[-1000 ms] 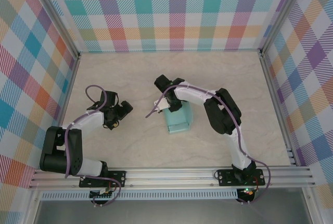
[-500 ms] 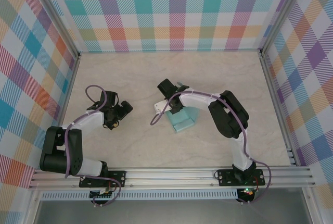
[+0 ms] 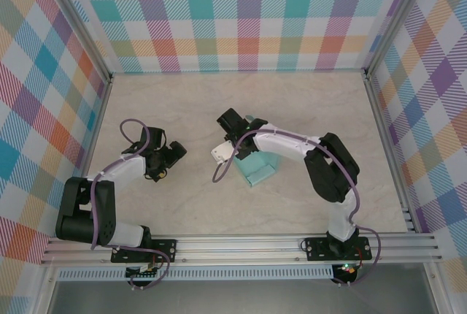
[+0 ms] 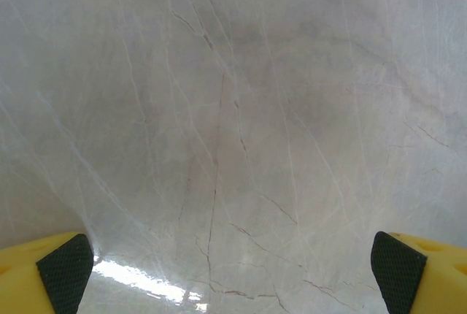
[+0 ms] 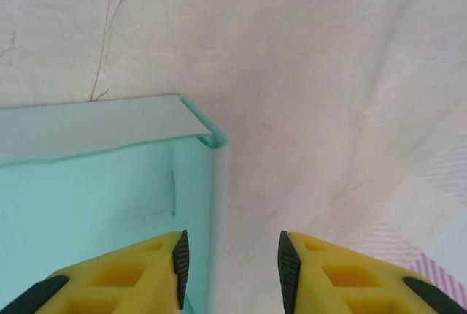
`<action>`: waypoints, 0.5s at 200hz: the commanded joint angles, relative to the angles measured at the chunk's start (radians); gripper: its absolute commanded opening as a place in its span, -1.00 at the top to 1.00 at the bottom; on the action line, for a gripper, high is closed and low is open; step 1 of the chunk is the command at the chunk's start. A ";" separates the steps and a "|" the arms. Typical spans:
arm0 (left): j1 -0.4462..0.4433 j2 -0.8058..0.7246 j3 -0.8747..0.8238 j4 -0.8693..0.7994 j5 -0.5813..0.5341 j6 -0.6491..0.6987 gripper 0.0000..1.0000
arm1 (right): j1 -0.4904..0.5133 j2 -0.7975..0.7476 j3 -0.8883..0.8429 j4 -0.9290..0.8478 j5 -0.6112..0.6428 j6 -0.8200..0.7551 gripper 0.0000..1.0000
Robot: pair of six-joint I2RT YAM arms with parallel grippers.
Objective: Fold the paper box
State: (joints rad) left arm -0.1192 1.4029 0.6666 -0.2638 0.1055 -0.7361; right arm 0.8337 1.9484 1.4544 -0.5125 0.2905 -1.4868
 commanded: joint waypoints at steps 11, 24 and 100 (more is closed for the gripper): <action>-0.006 -0.009 0.036 -0.033 0.037 0.028 -1.00 | 0.028 -0.104 -0.021 -0.057 -0.051 0.005 0.20; -0.016 0.005 0.057 -0.027 0.049 0.047 -1.00 | 0.045 -0.156 -0.029 -0.072 -0.083 0.076 0.20; -0.158 0.229 0.315 0.022 0.145 0.219 -1.00 | 0.253 -0.528 -0.212 0.190 0.081 1.271 0.18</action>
State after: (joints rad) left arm -0.2279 1.5661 0.9020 -0.2752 0.2012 -0.6018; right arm 1.0737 1.4994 1.2846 -0.4183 0.2295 -0.8257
